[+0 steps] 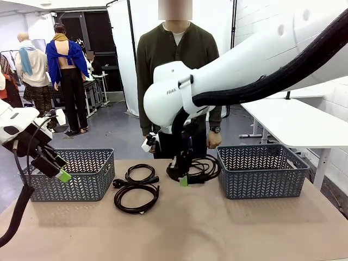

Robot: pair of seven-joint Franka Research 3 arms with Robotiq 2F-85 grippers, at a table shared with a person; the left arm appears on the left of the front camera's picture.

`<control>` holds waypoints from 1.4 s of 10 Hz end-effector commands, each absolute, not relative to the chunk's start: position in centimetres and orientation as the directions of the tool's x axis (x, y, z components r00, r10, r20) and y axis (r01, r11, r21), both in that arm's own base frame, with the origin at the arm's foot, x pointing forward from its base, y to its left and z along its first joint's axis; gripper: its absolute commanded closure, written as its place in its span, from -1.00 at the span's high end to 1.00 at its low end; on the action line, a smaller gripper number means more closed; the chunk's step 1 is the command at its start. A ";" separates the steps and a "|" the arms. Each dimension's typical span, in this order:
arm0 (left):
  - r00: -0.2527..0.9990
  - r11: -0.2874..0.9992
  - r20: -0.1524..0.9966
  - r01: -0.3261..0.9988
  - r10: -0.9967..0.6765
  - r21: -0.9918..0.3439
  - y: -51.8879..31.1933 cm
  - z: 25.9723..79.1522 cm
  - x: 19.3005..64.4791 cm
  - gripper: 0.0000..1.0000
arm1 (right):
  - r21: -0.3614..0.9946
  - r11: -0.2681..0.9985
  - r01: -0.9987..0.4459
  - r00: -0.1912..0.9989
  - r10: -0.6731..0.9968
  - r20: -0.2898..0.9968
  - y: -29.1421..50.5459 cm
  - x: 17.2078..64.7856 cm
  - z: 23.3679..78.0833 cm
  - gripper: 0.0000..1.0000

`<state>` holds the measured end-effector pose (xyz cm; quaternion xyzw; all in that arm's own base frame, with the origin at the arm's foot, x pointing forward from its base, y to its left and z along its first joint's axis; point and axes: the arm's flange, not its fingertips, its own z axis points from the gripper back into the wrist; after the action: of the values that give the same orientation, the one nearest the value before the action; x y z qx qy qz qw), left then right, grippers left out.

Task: Organize the cables according to human instructions.
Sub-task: Pick up a bundle of cables and place it in the basket indicated by the human.

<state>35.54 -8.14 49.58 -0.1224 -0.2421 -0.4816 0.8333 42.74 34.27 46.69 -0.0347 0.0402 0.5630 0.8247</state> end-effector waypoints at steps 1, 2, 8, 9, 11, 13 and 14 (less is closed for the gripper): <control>0.417 0.499 0.531 0.866 -0.738 0.013 -8.0 49.6 35.6 1.00 | -0.025 0.209 -0.978 0.210 0.973 -0.095 31.6 43.9 48.7 -0.88; 0.417 0.499 0.531 0.866 -0.738 0.013 -8.0 49.6 35.6 1.00 | -0.012 0.158 -0.987 0.158 0.982 -0.101 30.7 44.1 49.5 -0.88; 0.417 0.499 0.531 0.866 -0.738 0.013 -8.0 49.6 35.6 1.00 | -0.023 0.163 -0.986 0.164 0.982 -0.094 30.8 44.2 49.8 -0.88; 0.417 0.499 0.531 0.866 -0.738 0.013 -8.0 49.6 35.6 1.00 | -0.023 0.163 -0.986 0.164 0.982 -0.094 30.8 44.2 49.8 -0.88; 0.417 0.499 0.531 0.866 -0.738 0.013 -8.0 49.6 35.6 1.00 | -0.017 0.142 -0.990 0.143 0.986 -0.090 30.6 44.2 50.0 -0.88; 0.417 0.499 0.531 0.866 -0.738 0.013 -8.0 49.6 35.6 1.00 | 0.002 0.134 -0.991 0.134 0.987 -0.084 28.3 45.5 51.1 -0.88; 0.417 0.499 0.531 0.866 -0.738 0.013 -8.0 49.6 35.6 1.00 | 0.008 0.140 -0.990 0.139 0.987 -0.080 26.8 46.2 51.7 -0.88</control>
<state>35.55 -8.12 49.58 -0.1221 -0.2422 -0.4812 0.8336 45.50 28.31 50.58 -0.0349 0.0279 0.6497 0.7588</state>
